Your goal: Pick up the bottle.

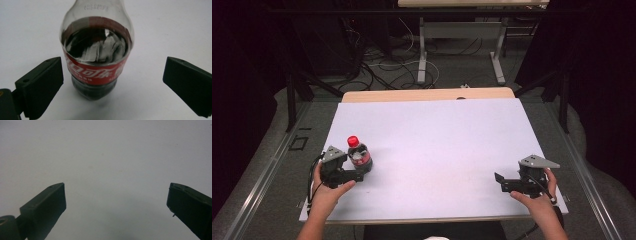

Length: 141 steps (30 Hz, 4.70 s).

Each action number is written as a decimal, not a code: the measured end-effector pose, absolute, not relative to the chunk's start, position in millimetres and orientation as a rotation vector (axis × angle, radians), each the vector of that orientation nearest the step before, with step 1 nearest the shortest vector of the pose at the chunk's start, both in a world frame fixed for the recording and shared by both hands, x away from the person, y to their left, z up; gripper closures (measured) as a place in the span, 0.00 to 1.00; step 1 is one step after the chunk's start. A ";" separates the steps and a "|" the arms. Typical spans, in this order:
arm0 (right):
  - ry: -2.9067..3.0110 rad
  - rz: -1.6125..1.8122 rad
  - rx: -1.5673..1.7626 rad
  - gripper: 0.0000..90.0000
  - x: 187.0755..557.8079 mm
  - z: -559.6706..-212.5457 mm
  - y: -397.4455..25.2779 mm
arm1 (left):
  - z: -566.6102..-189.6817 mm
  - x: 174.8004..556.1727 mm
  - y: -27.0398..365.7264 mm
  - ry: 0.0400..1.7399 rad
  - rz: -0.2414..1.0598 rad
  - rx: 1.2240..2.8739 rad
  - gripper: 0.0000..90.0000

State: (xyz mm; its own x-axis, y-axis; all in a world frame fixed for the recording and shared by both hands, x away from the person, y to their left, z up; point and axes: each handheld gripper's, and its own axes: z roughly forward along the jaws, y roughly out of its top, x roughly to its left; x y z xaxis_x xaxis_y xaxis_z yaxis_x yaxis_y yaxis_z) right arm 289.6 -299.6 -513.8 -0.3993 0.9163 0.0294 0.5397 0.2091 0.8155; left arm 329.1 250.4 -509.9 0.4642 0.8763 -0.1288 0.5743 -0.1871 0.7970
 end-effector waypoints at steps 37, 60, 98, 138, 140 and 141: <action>2.035 1.041 1.340 0.07 292.3 -524.9 -294.9 | -528.8 350.4 249.2 1.205 0.535 1.795 0.29; 2.029 1.034 1.340 0.07 293.1 -526.4 -294.6 | -526.4 348.2 245.1 1.191 0.603 1.818 0.33; 2.286 1.233 0.950 0.18 317.1 -436.0 -207.0 | -458.0 334.8 116.7 0.765 0.365 1.976 0.33; 2.426 1.294 0.850 0.66 307.4 -418.9 -137.4 | -512.0 307.3 40.3 0.628 0.276 2.071 0.33; 2.415 1.295 0.851 0.66 306.9 -419.9 -136.0 | -512.6 306.9 40.0 0.636 0.274 2.067 0.33; 2.414 1.292 0.855 0.66 306.7 -419.9 -135.6 | -512.7 306.7 40.0 0.638 0.277 2.068 0.33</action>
